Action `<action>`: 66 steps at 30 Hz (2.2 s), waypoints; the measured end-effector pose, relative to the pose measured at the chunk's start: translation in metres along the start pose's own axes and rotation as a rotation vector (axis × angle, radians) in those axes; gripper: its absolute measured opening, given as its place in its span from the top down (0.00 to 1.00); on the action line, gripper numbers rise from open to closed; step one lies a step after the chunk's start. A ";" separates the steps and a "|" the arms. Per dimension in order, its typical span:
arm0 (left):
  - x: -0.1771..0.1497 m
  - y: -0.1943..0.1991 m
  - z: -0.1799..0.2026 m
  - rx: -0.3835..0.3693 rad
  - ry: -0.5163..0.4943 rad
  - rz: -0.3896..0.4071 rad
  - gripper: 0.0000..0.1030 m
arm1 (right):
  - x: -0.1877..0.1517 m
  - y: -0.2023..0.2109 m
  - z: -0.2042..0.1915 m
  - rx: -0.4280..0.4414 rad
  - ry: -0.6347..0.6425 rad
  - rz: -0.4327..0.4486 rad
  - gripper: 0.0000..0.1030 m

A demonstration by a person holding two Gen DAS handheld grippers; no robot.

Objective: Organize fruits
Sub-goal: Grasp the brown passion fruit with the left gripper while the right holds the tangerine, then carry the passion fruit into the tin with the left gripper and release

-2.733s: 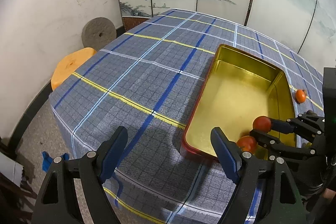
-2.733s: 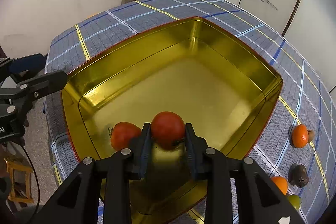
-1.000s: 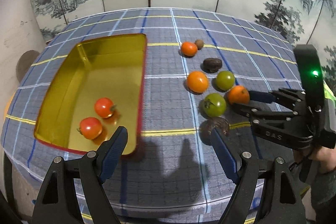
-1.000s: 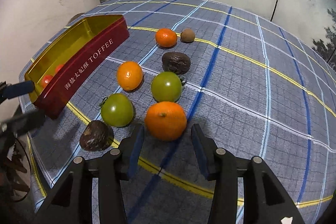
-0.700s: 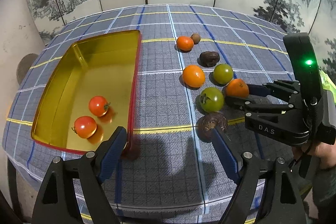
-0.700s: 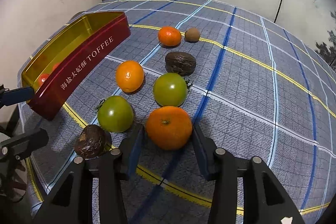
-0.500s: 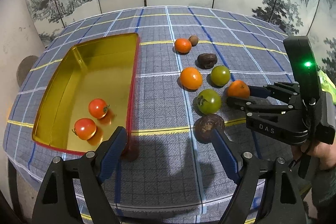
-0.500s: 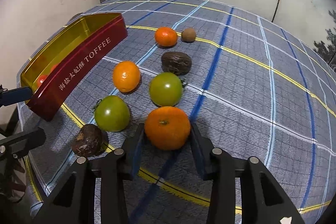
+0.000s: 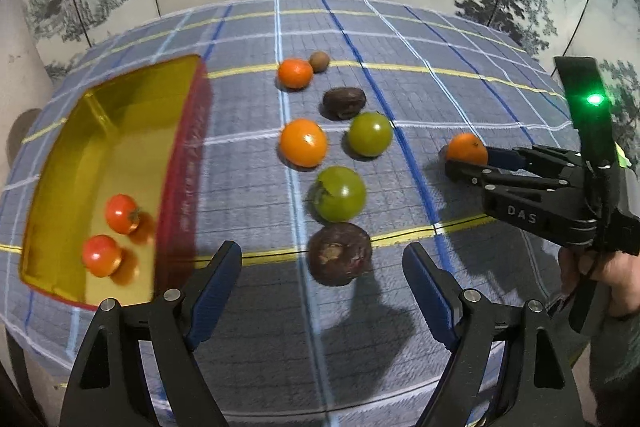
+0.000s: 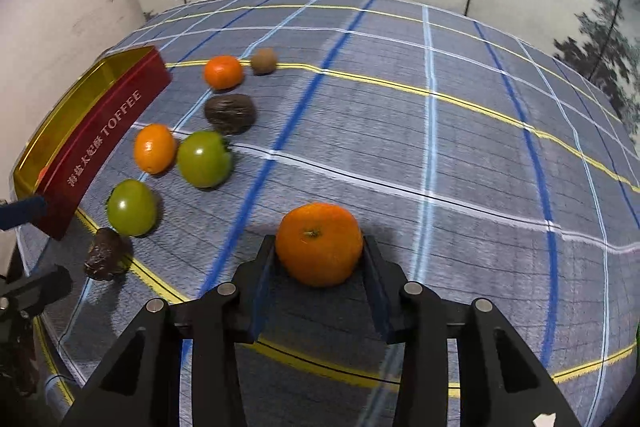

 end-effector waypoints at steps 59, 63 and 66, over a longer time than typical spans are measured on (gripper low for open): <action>0.027 0.047 -0.063 0.164 0.093 0.146 0.61 | -0.004 0.001 0.004 0.001 -0.018 0.004 0.63; 0.029 0.048 -0.094 0.209 0.151 0.154 0.61 | -0.004 0.001 0.004 -0.001 -0.019 0.004 0.63; 0.029 0.046 -0.115 0.232 0.191 0.151 0.61 | -0.004 0.001 0.004 -0.001 -0.019 0.004 0.63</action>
Point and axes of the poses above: each gripper's, at about its wrist camera, not at the fingertips, and y roughly against the way its jaws point, z to its right, x to its top, the point moved 3 cm from there along -y, roughly the way its jaws point, and after that the axes turned 14 degrees about -z, right-handed, at the moved point
